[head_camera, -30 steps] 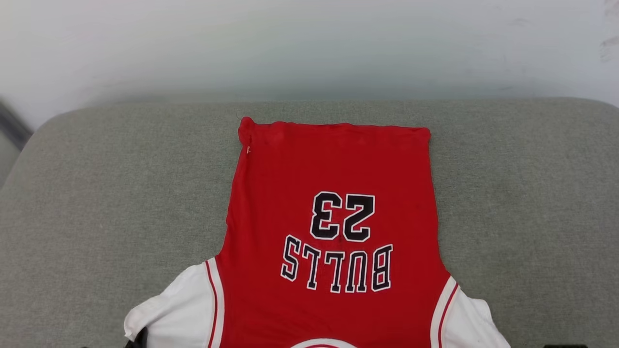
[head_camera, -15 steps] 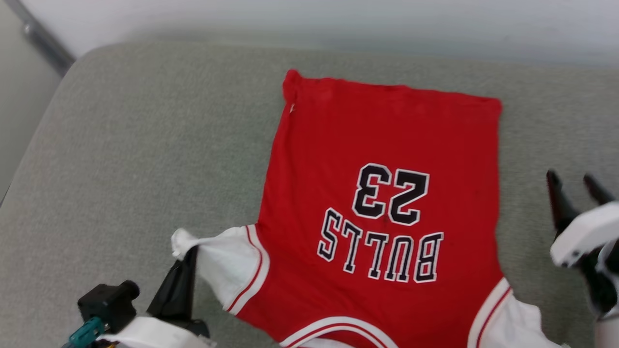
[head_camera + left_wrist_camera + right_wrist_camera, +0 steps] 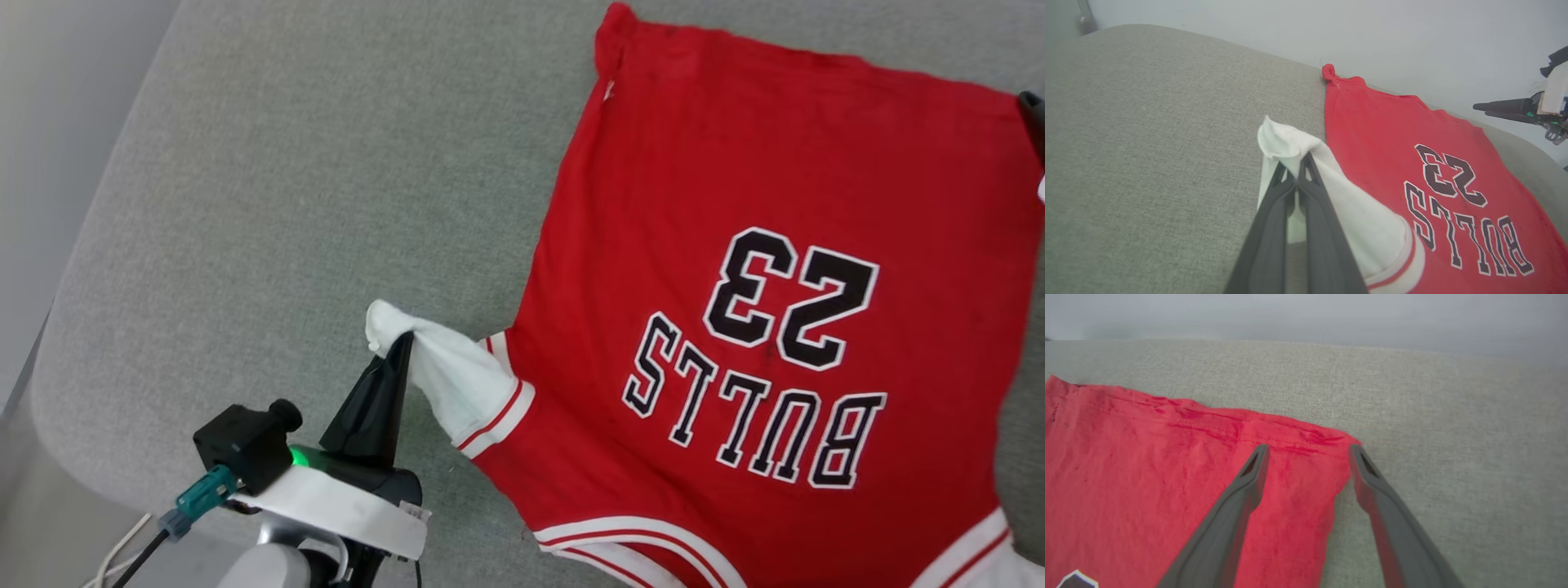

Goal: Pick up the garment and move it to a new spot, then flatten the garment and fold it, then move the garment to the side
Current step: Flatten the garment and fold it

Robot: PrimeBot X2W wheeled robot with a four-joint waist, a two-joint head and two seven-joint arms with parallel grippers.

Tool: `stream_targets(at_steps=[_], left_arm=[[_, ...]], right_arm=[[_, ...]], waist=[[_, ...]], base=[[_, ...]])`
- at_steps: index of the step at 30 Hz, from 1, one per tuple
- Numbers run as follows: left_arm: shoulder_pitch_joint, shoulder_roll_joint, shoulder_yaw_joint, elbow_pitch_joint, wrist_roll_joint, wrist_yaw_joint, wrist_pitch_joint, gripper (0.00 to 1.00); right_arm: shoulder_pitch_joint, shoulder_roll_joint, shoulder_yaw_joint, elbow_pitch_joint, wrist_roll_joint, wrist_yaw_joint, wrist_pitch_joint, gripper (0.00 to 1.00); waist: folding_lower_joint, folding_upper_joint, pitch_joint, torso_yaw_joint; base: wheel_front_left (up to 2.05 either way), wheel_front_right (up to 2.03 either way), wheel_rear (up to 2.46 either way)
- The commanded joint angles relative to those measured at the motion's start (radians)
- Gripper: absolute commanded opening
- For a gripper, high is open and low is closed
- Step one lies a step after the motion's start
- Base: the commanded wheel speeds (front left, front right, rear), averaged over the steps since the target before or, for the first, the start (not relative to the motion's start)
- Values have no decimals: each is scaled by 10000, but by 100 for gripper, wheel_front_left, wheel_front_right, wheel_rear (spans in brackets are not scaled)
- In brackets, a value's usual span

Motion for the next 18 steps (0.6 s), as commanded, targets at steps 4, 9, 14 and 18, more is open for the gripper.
stream_targets(at_steps=[4,9,14,18], left_arm=[[-381,-175,-34,195,88,-249,-119,0],[-488,-285,-2,387,149,-410,-185,0],[-541,-368,-5,559,161,-503,-196,0],[-537,-408,0,685,154,-570,-206,0]], right_arm=[[-710,-59,-185,733,-460,-3,897,100],[-556,283,-563,1820,-860,-3,2537,100],[-237,579,-1041,2182,-1164,-6,3593,31],[-364,588,-1325,1953,-1539,-8,3757,0]], waist=[[-3,0,679,563],[-3,0,807,617],[-3,0,798,664],[-3,0,673,720]], base=[[0,0,0],[0,0,0],[0,0,0],[0,0,0]])
